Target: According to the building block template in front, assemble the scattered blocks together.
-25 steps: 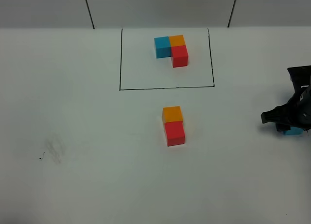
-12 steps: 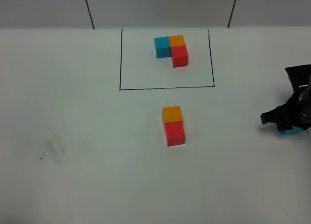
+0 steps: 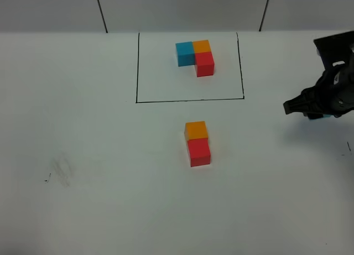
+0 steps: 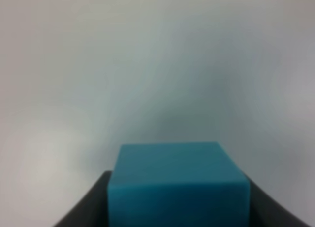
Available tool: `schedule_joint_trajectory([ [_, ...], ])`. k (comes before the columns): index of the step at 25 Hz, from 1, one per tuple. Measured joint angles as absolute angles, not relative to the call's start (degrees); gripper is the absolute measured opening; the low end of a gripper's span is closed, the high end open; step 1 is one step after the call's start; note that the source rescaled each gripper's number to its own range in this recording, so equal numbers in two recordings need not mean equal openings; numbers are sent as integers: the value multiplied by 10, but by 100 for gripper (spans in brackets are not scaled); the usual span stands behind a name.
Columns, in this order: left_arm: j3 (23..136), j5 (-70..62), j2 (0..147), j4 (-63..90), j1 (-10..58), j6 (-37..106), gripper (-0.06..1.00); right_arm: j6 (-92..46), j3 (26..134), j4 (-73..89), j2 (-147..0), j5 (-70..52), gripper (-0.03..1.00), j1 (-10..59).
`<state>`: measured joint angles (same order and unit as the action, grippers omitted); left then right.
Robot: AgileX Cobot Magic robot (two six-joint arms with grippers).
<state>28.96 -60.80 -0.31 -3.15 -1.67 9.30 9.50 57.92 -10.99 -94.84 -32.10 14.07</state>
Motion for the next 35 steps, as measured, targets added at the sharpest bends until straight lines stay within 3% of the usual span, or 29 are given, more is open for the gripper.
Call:
schedule_joint_trajectory([
  [10,290,-608,-3,-32,-17,93,0,-51,665,-110,-942,-372,44,271],
  [23,290,-608,-3,-32,-17,93,0,-541,666,-73,-942,-411,44,390],
  [30,290,-609,-3,-32,-17,93,0,-554,675,-23,-946,-389,44,409],
  [35,290,-609,-3,-32,-17,93,0,-556,748,-15,-988,-431,43,419],
])
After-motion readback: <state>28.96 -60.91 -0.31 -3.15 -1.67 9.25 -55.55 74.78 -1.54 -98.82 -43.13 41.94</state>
